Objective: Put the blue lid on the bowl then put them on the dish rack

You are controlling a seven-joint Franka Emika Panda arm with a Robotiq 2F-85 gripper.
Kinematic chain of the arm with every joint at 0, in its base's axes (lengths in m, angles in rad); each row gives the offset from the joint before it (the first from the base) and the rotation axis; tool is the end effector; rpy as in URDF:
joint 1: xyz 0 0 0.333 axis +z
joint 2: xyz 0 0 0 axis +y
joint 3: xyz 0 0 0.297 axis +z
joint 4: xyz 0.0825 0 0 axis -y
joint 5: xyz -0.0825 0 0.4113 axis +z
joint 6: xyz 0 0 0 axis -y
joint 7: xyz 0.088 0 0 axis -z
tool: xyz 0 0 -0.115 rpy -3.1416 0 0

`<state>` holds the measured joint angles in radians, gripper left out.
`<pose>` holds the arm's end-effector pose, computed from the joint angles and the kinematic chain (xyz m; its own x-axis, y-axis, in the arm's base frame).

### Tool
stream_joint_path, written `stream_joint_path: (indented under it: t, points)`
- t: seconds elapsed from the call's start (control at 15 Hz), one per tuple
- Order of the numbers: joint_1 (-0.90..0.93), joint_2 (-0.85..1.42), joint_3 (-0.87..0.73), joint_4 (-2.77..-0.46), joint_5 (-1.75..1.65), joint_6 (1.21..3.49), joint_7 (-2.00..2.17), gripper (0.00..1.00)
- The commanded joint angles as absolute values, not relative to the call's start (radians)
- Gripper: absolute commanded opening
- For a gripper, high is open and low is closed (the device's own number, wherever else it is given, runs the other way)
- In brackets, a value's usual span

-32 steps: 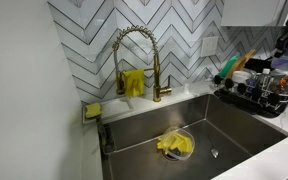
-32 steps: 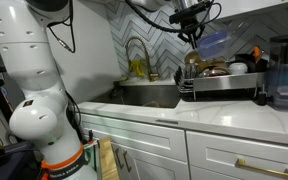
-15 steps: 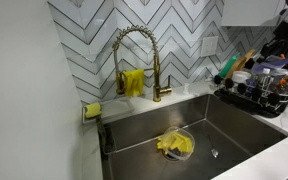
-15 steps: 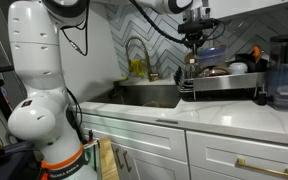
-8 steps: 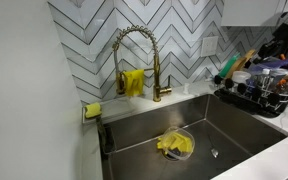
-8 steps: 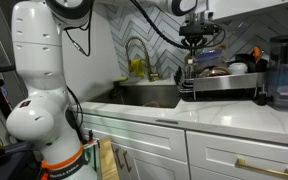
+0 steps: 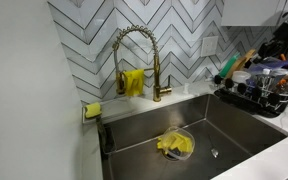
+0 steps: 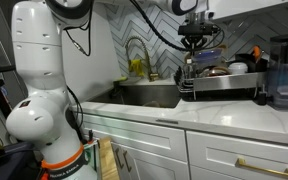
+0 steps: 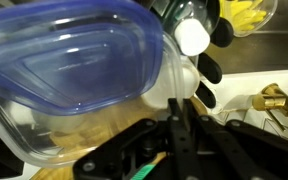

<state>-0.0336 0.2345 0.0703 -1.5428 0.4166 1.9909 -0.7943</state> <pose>0.6789 0.0487 0.5120 0.7199 0.5553 0.4163 0.6599 -0.7335 -0.1627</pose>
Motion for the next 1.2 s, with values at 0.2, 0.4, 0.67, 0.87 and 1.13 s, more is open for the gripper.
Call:
stream_joint_path:
  t: [0.2, 0.4, 0.67, 0.87, 1.13]
  points:
    - [-0.047, 0.273, 0.067, -1.504, 0.404, 1.959, -0.73, 0.41]
    - [-0.046, 0.262, 0.065, -1.505, 0.388, 1.945, -0.722, 0.63]
    - [-0.047, 0.262, 0.056, -1.502, 0.35, 1.923, -0.68, 0.94]
    - [-0.048, 0.263, 0.051, -1.496, 0.312, 1.914, -0.653, 1.0]
    - [-0.043, 0.234, 0.048, -1.499, 0.223, 1.905, -0.635, 1.0]
